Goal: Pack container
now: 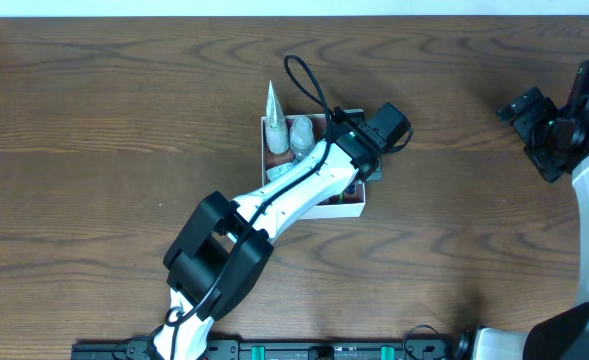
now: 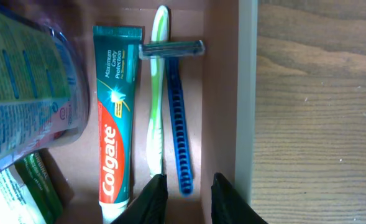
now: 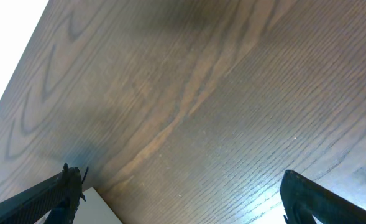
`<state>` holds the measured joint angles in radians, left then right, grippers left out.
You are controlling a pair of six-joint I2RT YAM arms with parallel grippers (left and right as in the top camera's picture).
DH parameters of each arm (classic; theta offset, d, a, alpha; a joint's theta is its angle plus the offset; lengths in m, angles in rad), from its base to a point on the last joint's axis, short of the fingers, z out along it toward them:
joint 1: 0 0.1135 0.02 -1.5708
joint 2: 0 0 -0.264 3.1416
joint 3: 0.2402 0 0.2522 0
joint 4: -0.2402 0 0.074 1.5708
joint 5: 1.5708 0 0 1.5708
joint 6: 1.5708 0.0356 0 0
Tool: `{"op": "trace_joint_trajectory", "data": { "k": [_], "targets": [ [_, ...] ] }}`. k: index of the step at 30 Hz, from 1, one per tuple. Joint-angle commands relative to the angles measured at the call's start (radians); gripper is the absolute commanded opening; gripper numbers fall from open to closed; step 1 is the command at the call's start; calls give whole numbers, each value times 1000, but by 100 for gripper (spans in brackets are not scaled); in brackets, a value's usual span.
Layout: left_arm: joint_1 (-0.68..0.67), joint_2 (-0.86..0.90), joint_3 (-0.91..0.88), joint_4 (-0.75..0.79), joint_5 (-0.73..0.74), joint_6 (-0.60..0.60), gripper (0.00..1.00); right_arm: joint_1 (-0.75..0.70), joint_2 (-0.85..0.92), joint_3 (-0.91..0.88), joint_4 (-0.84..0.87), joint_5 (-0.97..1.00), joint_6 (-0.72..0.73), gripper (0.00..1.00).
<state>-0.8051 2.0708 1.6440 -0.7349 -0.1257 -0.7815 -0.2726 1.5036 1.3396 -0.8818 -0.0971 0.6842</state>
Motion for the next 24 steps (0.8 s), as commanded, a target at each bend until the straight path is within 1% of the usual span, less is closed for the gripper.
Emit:
{"op": "trace_joint_trajectory", "data": {
  "k": [1, 3, 7, 12, 20, 22, 23, 24],
  "targets": [
    [22, 12, -3, 8, 3, 7, 25, -5, -11, 1, -1, 3, -13, 99],
    [31, 3, -3, 27, 3, 41, 25, -5, -11, 1, -1, 3, -13, 99],
    [52, -31, 4, 75, 2, 150, 25, -5, -11, 1, -1, 3, -13, 99],
    [66, -110, 43, 77, 2, 282, 25, -5, -11, 1, -1, 3, -13, 99],
    [51, -377, 44, 31, 3, 423, 25, -5, -11, 1, -1, 3, -13, 99],
    [37, -448, 44, 11, 2, 480, 25, -5, -11, 1, -1, 3, -13, 99],
    [28, -488, 44, -8, -12, 511, 25, -5, -11, 1, -1, 3, -13, 99],
    [18, -529, 44, -37, -56, 520, 26, -5, -11, 1, -1, 3, -13, 99]
  ]
}}
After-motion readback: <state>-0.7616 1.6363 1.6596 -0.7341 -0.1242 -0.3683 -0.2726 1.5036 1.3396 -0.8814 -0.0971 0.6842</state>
